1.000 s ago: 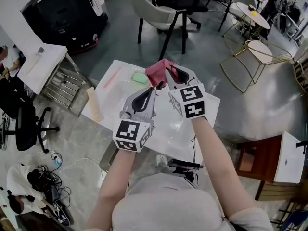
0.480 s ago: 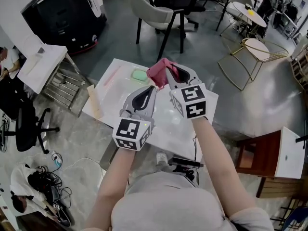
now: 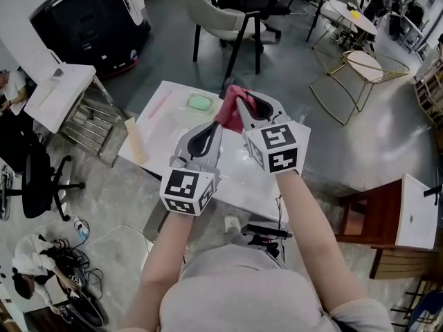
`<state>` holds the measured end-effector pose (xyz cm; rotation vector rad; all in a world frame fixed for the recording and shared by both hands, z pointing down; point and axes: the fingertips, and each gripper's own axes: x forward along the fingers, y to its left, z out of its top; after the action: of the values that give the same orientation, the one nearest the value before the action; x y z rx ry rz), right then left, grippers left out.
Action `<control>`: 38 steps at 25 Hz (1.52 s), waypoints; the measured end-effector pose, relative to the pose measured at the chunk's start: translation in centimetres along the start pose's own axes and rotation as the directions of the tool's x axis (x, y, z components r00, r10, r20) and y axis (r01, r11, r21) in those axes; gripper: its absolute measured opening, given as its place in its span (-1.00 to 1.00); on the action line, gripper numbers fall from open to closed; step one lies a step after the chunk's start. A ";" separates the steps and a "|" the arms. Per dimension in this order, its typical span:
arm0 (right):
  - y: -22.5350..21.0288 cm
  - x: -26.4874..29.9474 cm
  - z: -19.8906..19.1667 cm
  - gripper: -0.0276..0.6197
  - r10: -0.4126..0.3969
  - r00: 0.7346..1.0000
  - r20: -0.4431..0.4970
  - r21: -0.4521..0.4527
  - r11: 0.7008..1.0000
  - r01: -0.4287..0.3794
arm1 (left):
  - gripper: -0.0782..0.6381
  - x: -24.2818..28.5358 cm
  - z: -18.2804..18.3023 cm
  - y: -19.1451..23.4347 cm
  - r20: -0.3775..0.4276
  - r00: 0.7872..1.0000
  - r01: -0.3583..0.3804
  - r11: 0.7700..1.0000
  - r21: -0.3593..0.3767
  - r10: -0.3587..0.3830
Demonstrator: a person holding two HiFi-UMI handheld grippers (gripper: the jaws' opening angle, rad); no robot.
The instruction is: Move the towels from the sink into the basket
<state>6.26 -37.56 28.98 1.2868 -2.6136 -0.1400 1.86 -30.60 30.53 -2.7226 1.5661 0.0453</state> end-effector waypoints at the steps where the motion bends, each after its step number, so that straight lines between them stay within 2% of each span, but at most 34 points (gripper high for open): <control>1: 0.2 -0.3 0.0 -0.71 -0.001 1.000 0.001 0.001 1.000 0.001 | -0.77 -0.2 0.0 -0.1 0.001 1.000 0.000 1.000 0.000 0.000; 18: 3.2 -4.5 0.5 -0.71 -0.021 0.999 0.033 0.026 0.999 0.021 | -0.77 -4.6 0.5 -1.8 0.008 1.000 0.008 1.000 0.009 -0.008; 26: 5.8 -5.6 1.0 -0.71 -0.017 0.998 0.053 0.029 0.999 0.015 | -0.77 -7.4 0.8 -0.7 0.016 1.000 -0.021 1.000 -0.002 0.021; 38: 10.2 -7.1 1.6 -0.71 0.003 0.998 0.061 -0.012 1.000 -0.002 | -0.77 -11.5 1.5 0.3 0.036 0.998 -0.049 0.999 -0.021 0.050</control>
<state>2.22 -25.77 28.19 1.2950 -2.6610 -0.1978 -4.20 -20.77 29.35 -2.6813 1.6326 0.1105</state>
